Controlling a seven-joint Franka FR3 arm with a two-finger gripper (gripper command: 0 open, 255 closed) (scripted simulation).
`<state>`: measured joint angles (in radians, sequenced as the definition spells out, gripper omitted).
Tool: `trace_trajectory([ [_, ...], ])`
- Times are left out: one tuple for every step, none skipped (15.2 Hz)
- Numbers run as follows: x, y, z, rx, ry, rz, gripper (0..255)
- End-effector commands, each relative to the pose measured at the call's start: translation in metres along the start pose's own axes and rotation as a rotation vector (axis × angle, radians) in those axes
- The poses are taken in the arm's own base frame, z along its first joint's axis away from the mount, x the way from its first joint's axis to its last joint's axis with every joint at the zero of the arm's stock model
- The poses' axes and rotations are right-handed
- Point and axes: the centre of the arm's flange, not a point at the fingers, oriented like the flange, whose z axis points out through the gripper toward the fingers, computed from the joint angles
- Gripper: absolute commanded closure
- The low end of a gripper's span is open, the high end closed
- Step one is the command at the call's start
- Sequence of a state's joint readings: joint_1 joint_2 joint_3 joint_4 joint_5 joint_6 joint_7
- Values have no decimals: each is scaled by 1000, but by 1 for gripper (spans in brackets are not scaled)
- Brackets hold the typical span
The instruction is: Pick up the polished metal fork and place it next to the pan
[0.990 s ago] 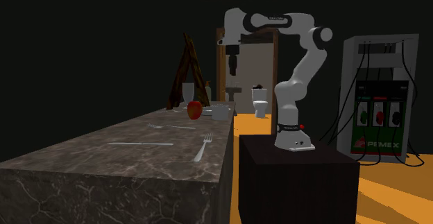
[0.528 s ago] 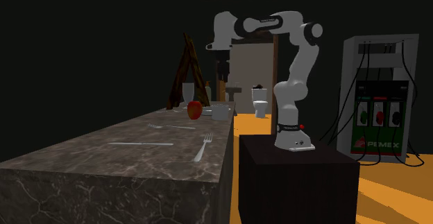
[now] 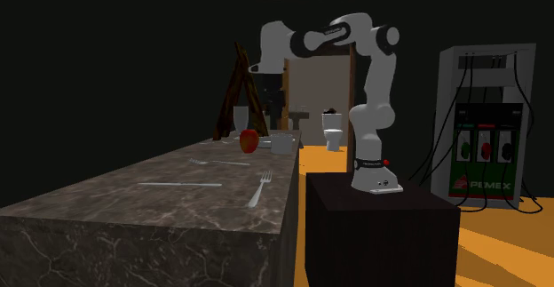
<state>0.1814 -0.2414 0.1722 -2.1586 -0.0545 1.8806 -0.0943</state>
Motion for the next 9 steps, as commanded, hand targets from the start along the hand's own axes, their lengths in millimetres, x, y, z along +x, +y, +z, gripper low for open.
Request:
trace_trajectory([
  [20, -13, 8, 3, 5, -63, 0],
  [29, -21, 13, 5, 7, -93, 0],
  [37, -29, 17, 6, 8, -124, 0],
  [46, -38, 22, 8, 10, -155, 0],
  [54, -47, 26, 9, 12, -185, 0],
  [62, -56, 30, 11, 14, -216, 0],
  [70, -65, 35, 12, 16, -246, 0],
  [77, -75, 39, 13, 18, -277, 0],
  [84, -84, 43, 15, 20, -308, 0],
])
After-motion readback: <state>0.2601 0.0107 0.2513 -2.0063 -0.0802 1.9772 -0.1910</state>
